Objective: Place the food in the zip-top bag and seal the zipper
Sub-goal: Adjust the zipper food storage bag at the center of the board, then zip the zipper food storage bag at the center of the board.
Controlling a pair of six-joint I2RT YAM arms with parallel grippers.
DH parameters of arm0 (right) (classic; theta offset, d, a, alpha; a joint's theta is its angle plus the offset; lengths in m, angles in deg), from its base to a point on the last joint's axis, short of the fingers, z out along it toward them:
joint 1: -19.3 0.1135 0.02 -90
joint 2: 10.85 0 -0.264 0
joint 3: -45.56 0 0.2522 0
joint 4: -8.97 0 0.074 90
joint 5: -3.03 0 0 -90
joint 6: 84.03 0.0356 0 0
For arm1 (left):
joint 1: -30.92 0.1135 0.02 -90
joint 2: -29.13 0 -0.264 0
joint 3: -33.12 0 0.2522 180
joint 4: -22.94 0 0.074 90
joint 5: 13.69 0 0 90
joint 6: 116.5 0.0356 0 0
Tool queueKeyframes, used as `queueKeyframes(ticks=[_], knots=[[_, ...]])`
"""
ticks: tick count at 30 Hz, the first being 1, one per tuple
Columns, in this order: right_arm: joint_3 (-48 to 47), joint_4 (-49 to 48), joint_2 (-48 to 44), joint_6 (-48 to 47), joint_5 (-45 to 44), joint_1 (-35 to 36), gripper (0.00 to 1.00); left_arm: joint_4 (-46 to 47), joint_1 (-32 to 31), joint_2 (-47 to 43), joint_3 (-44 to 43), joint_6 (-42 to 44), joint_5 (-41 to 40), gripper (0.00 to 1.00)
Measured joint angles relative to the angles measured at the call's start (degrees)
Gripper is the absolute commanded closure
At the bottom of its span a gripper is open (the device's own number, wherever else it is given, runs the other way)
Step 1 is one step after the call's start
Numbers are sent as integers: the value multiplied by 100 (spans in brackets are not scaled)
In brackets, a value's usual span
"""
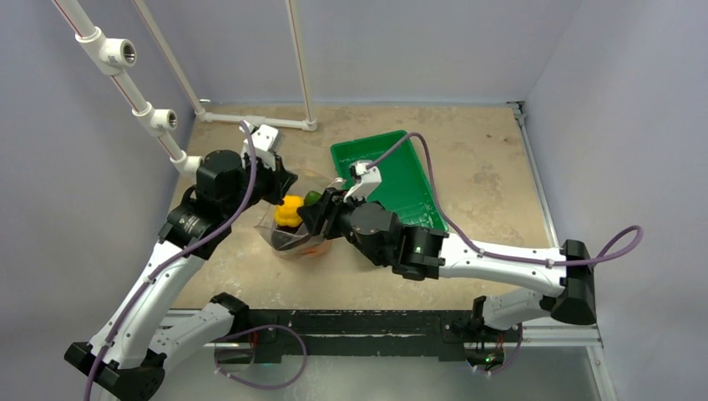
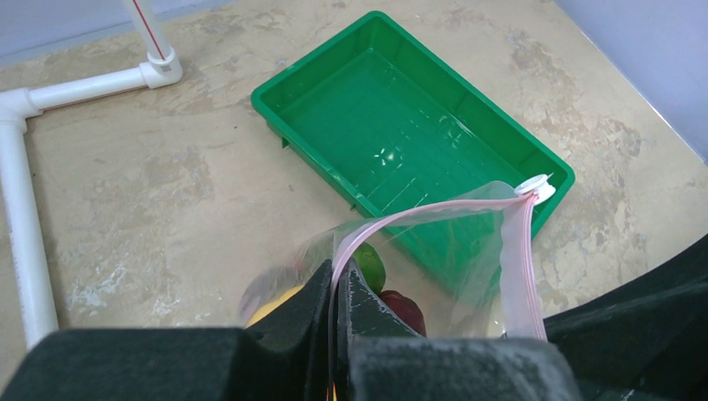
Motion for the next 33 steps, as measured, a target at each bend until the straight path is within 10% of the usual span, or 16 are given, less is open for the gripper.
queueKeyframes(ticks=[20,33], knots=[[254,601,-1403,-2511,76,0,41,-13,0,-496,293,94,459,100],[1620,-1104,-2680,-5182,645,-22,37,-481,0,-789,313,184,675,100]])
